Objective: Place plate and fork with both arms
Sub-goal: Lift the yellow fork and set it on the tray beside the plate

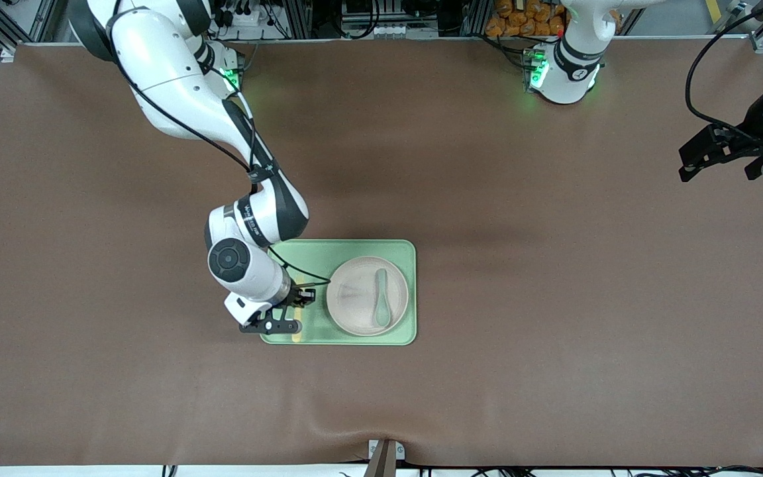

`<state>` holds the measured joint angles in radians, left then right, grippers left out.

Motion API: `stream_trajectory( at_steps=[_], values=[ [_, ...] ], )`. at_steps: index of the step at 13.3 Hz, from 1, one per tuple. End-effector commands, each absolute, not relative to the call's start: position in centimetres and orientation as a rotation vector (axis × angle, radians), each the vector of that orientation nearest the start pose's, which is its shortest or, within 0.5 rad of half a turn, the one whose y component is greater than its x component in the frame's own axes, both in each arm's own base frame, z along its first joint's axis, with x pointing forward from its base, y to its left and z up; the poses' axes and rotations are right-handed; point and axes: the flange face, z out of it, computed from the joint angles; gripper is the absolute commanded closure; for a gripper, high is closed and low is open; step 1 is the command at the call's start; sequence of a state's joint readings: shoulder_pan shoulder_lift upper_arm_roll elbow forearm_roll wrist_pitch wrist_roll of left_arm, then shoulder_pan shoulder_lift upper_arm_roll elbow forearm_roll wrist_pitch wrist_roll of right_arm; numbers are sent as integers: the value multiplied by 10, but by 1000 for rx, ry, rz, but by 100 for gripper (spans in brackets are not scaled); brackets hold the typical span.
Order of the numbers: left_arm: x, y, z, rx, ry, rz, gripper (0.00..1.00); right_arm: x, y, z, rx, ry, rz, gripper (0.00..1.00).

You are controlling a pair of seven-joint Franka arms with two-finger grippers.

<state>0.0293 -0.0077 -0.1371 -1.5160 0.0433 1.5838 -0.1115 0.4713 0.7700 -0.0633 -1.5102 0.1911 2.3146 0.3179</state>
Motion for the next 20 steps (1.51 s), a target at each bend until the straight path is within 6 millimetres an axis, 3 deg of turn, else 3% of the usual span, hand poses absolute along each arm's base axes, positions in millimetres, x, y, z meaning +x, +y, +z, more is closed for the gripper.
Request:
stream_trajectory(
  at_steps=[1, 6, 13, 14, 15, 17, 18, 20],
  values=[
    [548, -54, 663, -3096, 19, -145, 0, 620, 281, 223, -3002, 34, -13, 100],
    [550, -54, 661, -3096, 15, -142, 0, 614, 293, 212, -2945, 58, -83, 100],
    [557, -64, 647, -3126, 16, -106, 0, 611, 288, 205, -2955, 13, -67, 100],
    [558, -65, 647, -3127, 19, -109, 0, 611, 286, 204, -2958, 17, -54, 93],
    [558, -65, 647, -3126, 19, -111, 0, 614, 282, 206, -2956, 28, -59, 80],
    [557, -68, 648, -3128, 26, -116, 0, 616, 282, 208, -2954, 38, -64, 11],
    [556, -71, 649, -3128, 35, -118, 0, 616, 283, 209, -2953, 28, -65, 0],
    [555, -72, 652, -3125, 62, -126, 0, 620, 285, 223, -2953, 21, -43, 0]
  ],
)
